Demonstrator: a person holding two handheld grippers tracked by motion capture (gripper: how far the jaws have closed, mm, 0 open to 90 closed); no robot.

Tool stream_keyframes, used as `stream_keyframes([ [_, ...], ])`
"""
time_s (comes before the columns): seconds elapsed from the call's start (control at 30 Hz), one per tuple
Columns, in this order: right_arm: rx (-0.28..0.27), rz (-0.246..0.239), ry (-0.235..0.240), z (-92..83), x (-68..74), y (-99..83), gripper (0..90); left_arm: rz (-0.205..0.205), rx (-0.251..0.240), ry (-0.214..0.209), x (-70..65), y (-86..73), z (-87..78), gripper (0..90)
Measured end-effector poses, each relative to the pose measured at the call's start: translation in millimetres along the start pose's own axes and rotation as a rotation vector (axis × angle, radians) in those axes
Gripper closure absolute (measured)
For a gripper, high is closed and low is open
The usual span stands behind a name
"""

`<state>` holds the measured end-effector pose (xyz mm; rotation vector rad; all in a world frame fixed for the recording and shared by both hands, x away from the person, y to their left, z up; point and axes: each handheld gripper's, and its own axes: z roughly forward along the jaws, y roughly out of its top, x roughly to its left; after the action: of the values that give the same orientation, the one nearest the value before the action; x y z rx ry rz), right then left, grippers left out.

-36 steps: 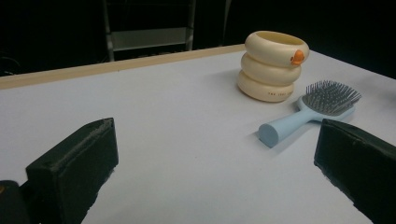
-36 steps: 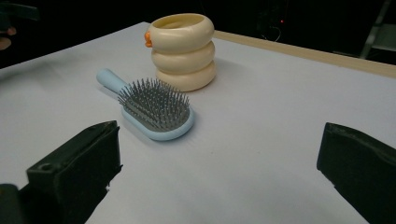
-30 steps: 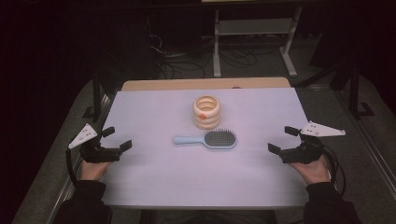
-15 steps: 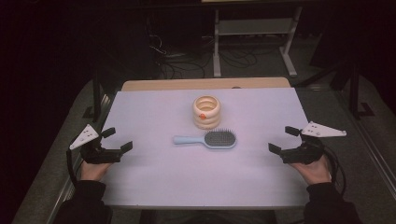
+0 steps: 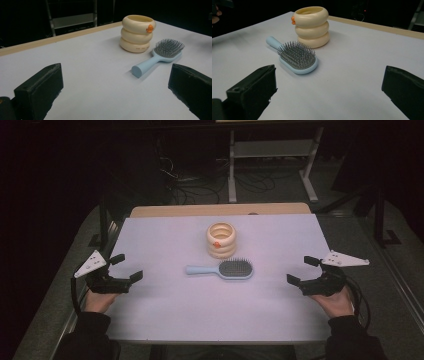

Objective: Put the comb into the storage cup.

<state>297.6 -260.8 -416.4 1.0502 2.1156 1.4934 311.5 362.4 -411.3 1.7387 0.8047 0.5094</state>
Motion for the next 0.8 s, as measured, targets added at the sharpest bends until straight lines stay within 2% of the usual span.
stream_keyframes([
  [0.47, 0.007, 0.005, 0.010, 0.5, -0.2, -0.1, 0.0, 0.056, 0.022, -0.037, -3.2, 20.1, 6.7, 0.0],
  [0.8, 0.015, 0.007, 0.015, 1.6, -0.7, -0.6, 0.0, 0.094, 0.068, -0.087, -6.4, 35.6, 20.1, 0.0],
])
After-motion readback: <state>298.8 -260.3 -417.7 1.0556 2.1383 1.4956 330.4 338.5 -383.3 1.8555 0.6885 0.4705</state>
